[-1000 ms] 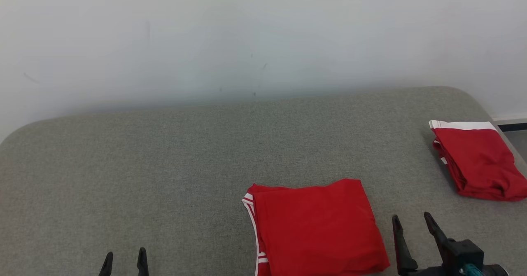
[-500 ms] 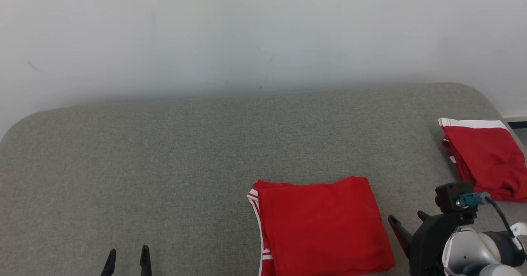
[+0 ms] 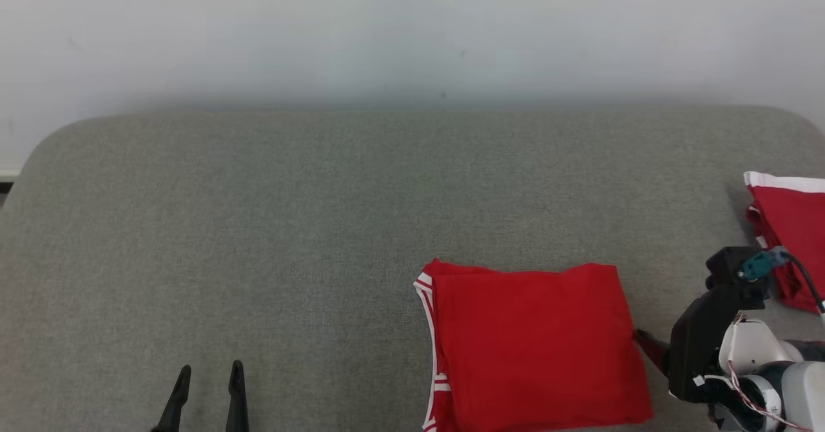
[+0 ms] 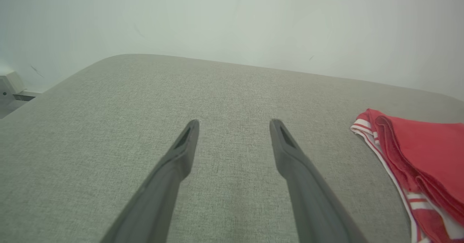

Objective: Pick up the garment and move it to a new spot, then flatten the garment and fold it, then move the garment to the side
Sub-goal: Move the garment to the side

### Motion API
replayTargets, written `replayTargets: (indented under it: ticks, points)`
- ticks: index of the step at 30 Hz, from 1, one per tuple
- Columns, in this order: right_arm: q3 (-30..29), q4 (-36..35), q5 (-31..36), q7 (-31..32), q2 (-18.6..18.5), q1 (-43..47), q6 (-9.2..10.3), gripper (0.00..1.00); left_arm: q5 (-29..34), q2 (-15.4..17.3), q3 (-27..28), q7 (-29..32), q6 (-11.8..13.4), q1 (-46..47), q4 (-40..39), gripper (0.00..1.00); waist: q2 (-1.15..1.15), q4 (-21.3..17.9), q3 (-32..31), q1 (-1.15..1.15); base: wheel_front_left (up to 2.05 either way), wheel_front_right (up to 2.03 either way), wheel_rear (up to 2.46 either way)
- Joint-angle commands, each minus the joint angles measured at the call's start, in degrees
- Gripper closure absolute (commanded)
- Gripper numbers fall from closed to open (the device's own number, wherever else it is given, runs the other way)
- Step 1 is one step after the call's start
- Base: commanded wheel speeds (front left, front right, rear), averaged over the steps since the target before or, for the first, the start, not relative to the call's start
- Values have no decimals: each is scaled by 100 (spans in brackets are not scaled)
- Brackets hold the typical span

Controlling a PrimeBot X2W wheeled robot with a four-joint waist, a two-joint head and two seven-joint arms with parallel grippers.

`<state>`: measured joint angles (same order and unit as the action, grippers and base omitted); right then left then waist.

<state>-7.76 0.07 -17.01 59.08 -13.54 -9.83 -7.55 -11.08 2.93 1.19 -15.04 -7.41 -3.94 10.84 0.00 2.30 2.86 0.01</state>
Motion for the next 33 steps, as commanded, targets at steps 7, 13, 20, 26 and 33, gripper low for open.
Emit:
replayTargets:
  ticks: [7,13,20,26,33]
  points:
    - [-12,513,66,-19,214,-115,13,0,40,-5,-40,-16,3,186,-24,0,0,265,323,-1,0,0,0]
    - [34,969,193,-145,372,-217,13,0,60,-5,-63,-16,-1,251,4,0,0,310,425,-1,0,0,0]
    - [136,1322,429,-511,297,-418,13,100,60,-5,-83,-16,-3,242,17,0,0,248,420,-1,0,0,0]
    - [346,1525,619,-1018,122,-875,13,100,85,-5,-57,-16,-4,187,-39,0,0,11,420,-1,0,0,0]
    - [643,1715,721,-1121,-299,-1796,13,100,105,-6,21,-16,-2,297,-284,0,0,-453,589,-1,0,0,0]
